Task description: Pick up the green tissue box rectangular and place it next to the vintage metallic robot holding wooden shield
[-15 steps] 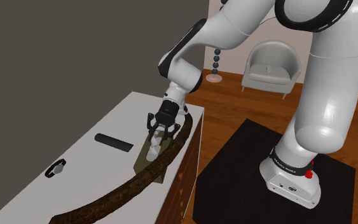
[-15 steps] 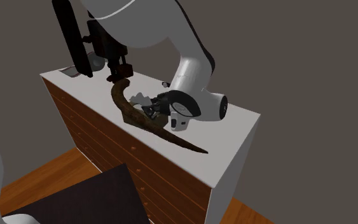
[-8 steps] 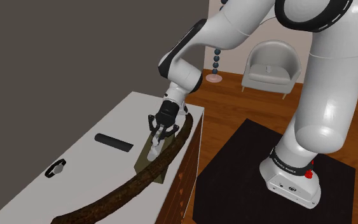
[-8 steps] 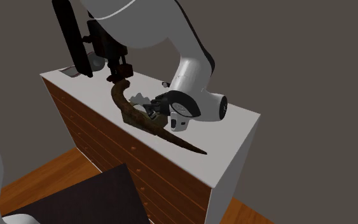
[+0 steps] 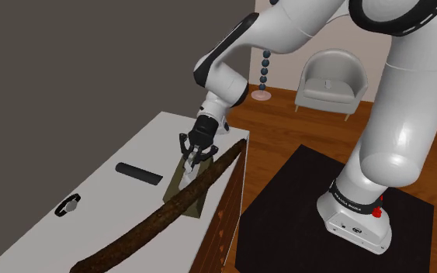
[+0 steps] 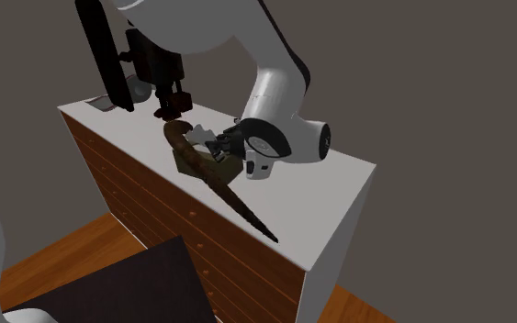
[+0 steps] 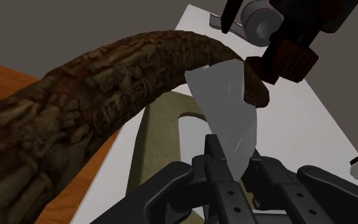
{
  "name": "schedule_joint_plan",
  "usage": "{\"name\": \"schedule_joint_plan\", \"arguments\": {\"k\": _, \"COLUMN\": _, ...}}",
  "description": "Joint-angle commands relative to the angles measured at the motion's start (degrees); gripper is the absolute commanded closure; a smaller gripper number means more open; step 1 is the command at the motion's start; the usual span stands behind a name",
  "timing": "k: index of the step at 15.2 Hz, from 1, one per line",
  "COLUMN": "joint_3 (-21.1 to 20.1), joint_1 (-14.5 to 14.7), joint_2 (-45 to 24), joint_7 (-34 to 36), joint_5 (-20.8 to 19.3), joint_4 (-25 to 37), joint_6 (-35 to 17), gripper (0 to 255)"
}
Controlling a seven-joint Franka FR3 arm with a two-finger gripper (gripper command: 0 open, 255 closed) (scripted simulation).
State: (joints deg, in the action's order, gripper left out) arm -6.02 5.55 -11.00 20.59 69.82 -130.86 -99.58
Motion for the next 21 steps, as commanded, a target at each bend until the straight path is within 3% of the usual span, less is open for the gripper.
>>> {"name": "schedule_joint_plan", "arguments": {"k": 1, "joint_3": 0.04, "joint_1": -0.10, "joint_2": 1.43, "joint_7": 1.16, "joint_5": -0.14, "joint_4": -0.09, "joint_6": 0.67, "gripper": 255}}
{"name": "schedule_joint_plan", "arguments": {"k": 21, "joint_3": 0.48, "joint_1": -0.72, "joint_2": 12.19, "joint_7": 12.63, "joint_5": -1.22, "joint_4": 1.98, "joint_6": 6.62, "gripper": 255}}
